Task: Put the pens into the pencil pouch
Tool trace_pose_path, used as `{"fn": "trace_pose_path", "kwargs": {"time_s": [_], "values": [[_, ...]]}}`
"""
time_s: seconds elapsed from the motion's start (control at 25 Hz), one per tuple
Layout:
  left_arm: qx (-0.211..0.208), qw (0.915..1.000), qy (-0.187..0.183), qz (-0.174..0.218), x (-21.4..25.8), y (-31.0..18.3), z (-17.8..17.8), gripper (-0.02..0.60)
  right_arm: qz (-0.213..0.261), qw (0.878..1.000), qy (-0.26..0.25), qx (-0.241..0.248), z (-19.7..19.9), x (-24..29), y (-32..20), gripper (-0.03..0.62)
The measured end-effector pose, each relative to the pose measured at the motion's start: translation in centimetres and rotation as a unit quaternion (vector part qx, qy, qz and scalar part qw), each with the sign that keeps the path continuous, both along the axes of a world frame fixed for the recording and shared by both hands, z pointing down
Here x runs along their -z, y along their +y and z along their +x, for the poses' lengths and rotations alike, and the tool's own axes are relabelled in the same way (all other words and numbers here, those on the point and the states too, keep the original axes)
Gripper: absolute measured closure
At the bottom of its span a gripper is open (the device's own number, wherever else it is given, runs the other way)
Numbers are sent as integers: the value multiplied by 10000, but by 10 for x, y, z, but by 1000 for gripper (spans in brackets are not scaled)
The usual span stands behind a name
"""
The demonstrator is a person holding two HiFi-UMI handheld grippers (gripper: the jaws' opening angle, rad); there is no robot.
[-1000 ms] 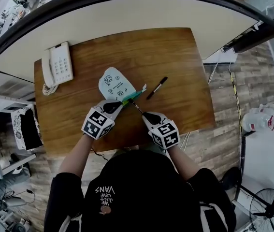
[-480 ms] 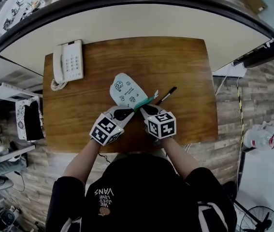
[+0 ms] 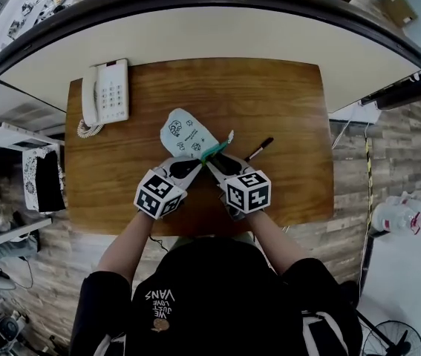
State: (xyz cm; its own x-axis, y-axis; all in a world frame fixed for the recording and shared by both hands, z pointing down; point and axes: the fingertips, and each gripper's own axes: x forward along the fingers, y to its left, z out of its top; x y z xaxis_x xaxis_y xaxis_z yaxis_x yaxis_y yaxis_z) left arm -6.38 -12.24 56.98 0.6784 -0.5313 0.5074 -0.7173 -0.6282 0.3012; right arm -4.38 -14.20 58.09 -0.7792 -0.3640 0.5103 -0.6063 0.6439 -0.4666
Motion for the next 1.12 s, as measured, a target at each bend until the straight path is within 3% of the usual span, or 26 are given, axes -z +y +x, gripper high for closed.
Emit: {"fn": "trace_pose_path", "kwargs": {"time_s": [0.08, 0.16, 0.28, 0.36, 0.48, 0.64, 0.92, 1.12], "values": [[111, 9999, 51, -8, -1, -5, -2, 555, 175, 9997, 138, 65, 11, 4, 7, 470], [174, 9998, 71, -16, -1, -8, -2, 555, 447, 9966, 689, -19, 33, 1, 11, 470], [199, 9998, 28, -24, -2, -11, -2, 555, 437, 9833, 1679, -554, 76, -21, 8, 470], [237, 9997, 0, -47, -5, -10, -3, 555, 161, 9744, 1976, -1059, 101, -36, 5, 470], [256, 9996, -14, -77, -6, -8, -2, 555, -38, 9649, 1997, -1704, 120, -41, -2, 470], [290, 9995, -32, -120, -8, -5, 1, 555, -288, 9598, 1725, -2197, 117, -41, -12, 460], [398, 9991, -60, -159, -9, -2, 4, 554, -344, 9459, 2122, -2431, 116, -52, -17, 444], [398, 9991, -50, -163, -9, -4, 4, 555, -368, 9407, 2258, -2505, 126, -53, -20, 513]]}}
